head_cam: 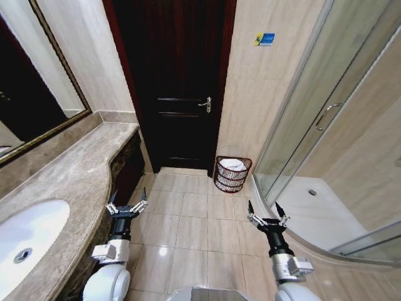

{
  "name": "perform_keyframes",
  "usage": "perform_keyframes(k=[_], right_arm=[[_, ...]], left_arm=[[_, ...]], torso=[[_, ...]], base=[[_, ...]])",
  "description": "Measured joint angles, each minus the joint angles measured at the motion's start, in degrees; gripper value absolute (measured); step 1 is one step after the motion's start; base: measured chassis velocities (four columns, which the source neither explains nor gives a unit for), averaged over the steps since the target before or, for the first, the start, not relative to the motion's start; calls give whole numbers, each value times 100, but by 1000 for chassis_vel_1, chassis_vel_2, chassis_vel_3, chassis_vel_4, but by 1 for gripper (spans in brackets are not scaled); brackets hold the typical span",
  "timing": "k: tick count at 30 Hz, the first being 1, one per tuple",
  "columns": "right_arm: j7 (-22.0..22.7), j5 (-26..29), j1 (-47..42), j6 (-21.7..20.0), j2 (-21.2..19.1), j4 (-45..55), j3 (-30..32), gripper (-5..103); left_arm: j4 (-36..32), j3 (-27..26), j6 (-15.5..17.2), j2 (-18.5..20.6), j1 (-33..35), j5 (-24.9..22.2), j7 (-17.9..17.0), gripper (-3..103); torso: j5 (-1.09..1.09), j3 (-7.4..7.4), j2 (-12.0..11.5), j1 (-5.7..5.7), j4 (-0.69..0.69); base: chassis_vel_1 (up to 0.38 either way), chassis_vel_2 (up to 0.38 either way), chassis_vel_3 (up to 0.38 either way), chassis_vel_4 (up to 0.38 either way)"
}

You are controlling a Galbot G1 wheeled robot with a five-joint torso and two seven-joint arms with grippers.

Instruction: Discard the used towel into the hamper.

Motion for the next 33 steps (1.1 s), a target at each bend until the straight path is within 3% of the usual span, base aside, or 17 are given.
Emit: perform_keyframes(k=[27,33], right_arm=[[41,7,28,92,1,-93,39,100],[420,-280,92,327,-29,-341,98,100]], left_arm=[[-38,32,-32,-20,-28,-8,103,100],[-132,160,54,-44,50,-20,198,100]], torso=[[0,0,0,0,0],[0,0,0,0,0]], base=[[55,-58,-61,54],[58,-52,-49,54]])
